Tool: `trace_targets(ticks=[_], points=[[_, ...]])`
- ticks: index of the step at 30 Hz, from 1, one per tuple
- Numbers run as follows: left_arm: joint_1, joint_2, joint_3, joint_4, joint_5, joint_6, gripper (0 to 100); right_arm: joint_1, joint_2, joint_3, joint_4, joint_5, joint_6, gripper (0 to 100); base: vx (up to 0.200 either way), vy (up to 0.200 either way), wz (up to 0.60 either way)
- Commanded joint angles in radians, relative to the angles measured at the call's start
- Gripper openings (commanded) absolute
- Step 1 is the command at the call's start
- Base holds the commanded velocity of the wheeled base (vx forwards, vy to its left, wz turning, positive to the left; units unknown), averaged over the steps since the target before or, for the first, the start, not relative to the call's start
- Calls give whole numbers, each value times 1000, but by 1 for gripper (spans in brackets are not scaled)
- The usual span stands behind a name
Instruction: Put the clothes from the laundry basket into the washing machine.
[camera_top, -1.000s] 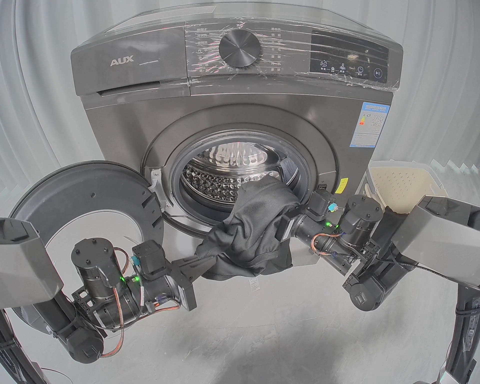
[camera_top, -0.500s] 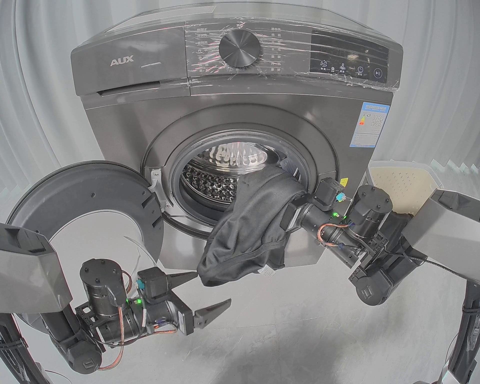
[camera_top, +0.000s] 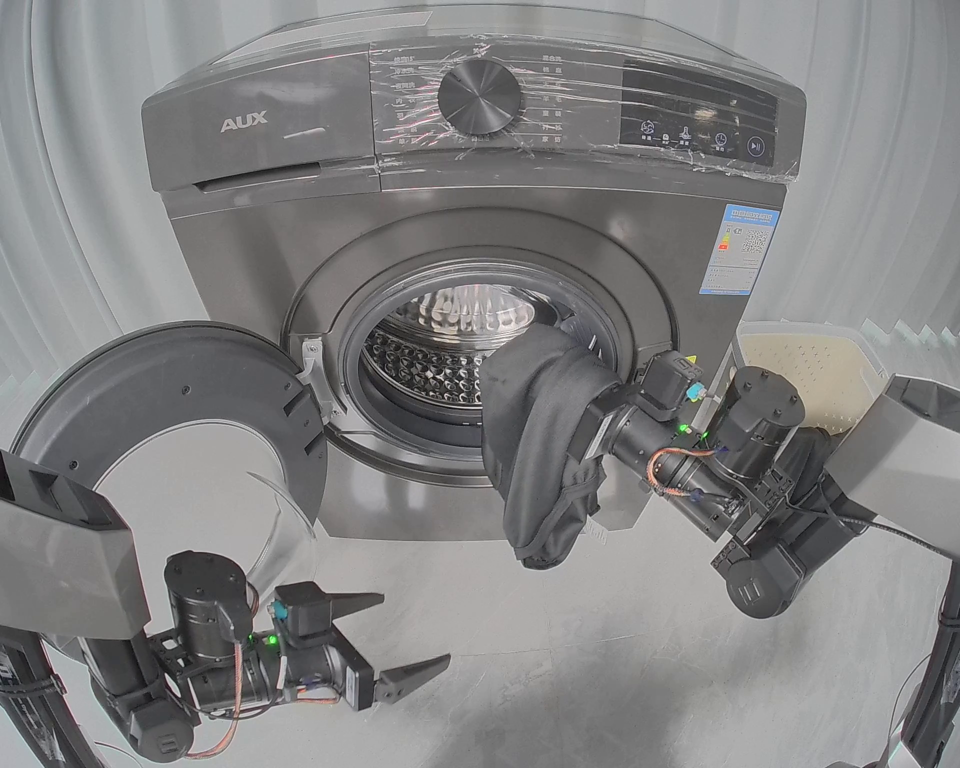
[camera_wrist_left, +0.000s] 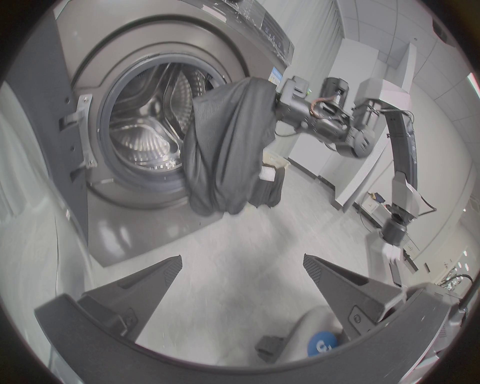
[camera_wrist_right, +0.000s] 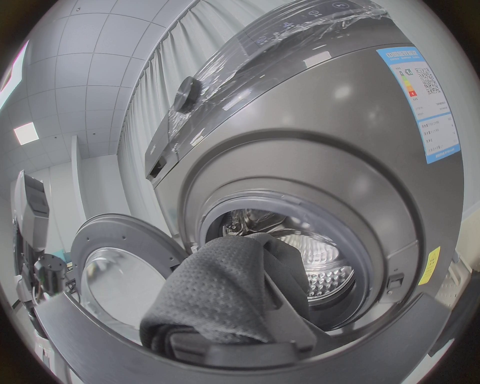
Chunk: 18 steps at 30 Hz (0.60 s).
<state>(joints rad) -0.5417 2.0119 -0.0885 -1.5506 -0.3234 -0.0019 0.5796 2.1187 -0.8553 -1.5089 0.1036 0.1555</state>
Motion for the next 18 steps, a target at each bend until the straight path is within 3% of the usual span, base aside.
trace_targets(ticks=[1, 5, 18], points=[[3, 31, -197, 1, 41, -21, 100, 77, -37, 93, -7, 1, 1, 0, 0, 0, 0], [2, 62, -280, 1, 87, -49, 100, 115, -57, 144, -8, -1, 4, 0, 0, 0, 0], [-4, 130, -335, 0, 87, -44, 100, 151, -57, 154, -8, -1, 6, 0, 0, 0, 0]])
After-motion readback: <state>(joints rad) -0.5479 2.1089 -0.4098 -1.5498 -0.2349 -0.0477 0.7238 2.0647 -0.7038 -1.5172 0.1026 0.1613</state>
